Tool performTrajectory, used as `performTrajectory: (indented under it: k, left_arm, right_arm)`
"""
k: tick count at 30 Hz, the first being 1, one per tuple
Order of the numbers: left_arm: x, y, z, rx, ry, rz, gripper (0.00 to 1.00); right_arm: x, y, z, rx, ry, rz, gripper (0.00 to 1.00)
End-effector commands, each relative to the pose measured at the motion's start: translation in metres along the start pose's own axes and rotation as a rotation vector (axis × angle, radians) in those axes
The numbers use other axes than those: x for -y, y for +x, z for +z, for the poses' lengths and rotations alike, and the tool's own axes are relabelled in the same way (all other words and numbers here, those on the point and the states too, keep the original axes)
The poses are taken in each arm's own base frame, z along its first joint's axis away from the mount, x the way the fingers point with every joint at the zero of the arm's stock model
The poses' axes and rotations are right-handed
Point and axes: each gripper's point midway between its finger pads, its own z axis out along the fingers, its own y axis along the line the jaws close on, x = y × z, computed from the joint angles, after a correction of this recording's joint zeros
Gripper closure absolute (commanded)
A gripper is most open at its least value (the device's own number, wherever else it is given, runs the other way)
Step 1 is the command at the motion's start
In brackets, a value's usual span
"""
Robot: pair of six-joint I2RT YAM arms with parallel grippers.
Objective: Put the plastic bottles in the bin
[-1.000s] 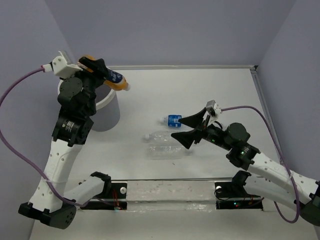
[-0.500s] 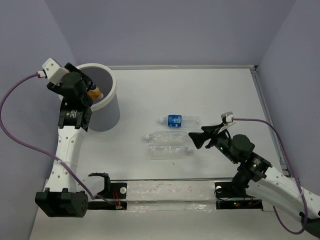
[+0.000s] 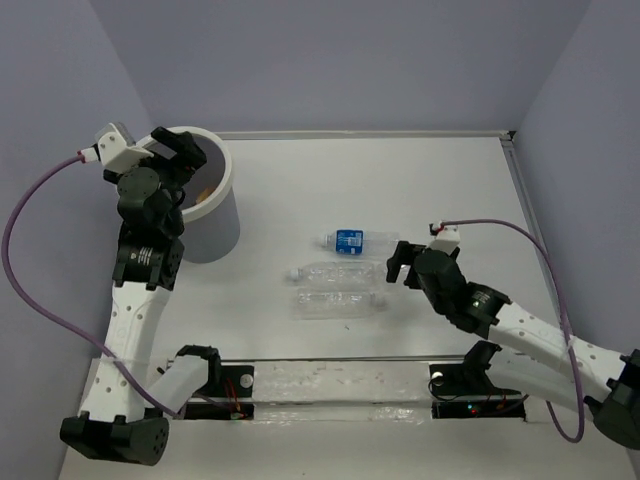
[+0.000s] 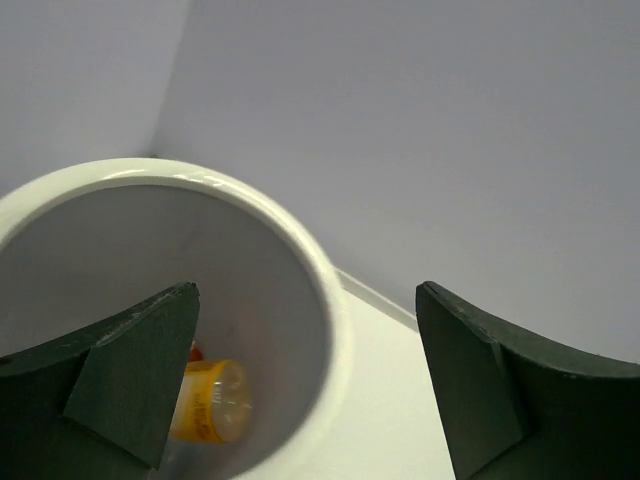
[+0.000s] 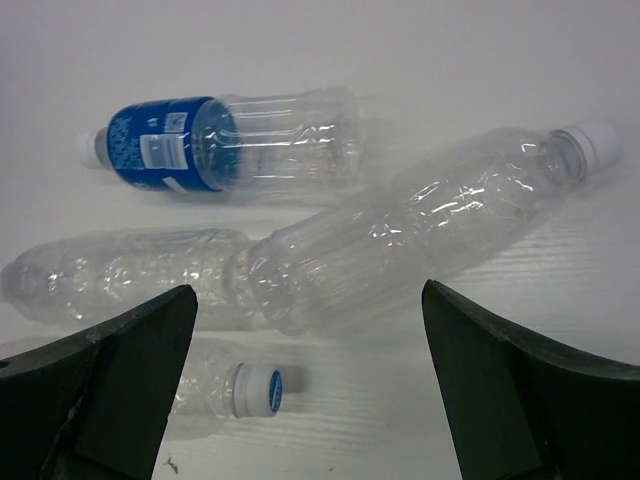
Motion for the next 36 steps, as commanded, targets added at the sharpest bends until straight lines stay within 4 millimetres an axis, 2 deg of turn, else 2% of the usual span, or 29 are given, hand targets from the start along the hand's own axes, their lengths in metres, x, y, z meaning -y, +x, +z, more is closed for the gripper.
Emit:
performTrajectory:
  k: [1,2,3,5,6,7,8,9,10,11,13,16,21,27,33,36]
  left_arm:
    - [0.063,0.006,-0.031,-0.041,0.301,0.016,0.01]
    - [0.074,0.017,-0.04,-0.075,0.353,0.036,0.01]
    - [0.092,0.033,-0.057,-0.123,0.435,0.058,0.01]
    - [0.104,0.067,-0.076,-0.217,0.525,0.094,0.01]
    - [0.112,0.081,-0.092,-0.266,0.582,0.103,0.01]
    - [0.112,0.104,-0.101,-0.324,0.611,0.12,0.02]
    - [0.118,0.118,-0.117,-0.365,0.66,0.124,0.02]
    - [0.114,0.127,-0.118,-0.384,0.659,0.13,0.02]
    - [0.113,0.151,-0.133,-0.447,0.691,0.138,0.02]
    - [0.115,0.161,-0.141,-0.475,0.712,0.141,0.02]
    - [0.115,0.187,-0.159,-0.545,0.74,0.149,0.02]
    - [0.114,0.21,-0.172,-0.605,0.72,0.144,0.02]
    - [0.118,0.235,-0.185,-0.654,0.729,0.144,0.02]
    - [0.133,0.243,-0.201,-0.673,0.792,0.18,0.02]
    - [0.144,0.252,-0.216,-0.698,0.845,0.223,0.02]
    - [0.151,0.256,-0.221,-0.706,0.859,0.239,0.02]
  right_arm:
    - [0.016,-0.028,0.021,0.062,0.167,0.119,0.0]
    - [0.018,-0.029,0.025,0.057,0.173,0.123,0.01]
    - [0.019,-0.031,0.03,0.047,0.182,0.128,0.01]
    - [0.029,-0.036,0.035,0.052,0.212,0.155,0.02]
    - [0.034,-0.04,0.037,0.065,0.225,0.172,0.03]
    - [0.047,-0.04,0.041,0.063,0.256,0.194,0.03]
    - [0.053,-0.042,0.044,0.068,0.265,0.209,0.03]
    - [0.058,-0.042,0.047,0.067,0.276,0.22,0.03]
    - [0.06,-0.04,0.051,0.054,0.276,0.227,0.03]
    - [0.07,-0.041,0.054,0.052,0.3,0.235,0.04]
    - [0.072,-0.04,0.058,0.036,0.302,0.241,0.04]
    - [0.083,-0.024,0.066,-0.009,0.341,0.233,0.03]
    - [0.083,-0.005,0.077,-0.064,0.323,0.274,0.02]
    - [0.089,0.006,0.094,-0.101,0.333,0.32,0.0]
    - [0.108,0.008,0.103,-0.096,0.378,0.378,0.05]
    - [0.115,0.017,0.105,-0.112,0.391,0.401,0.07]
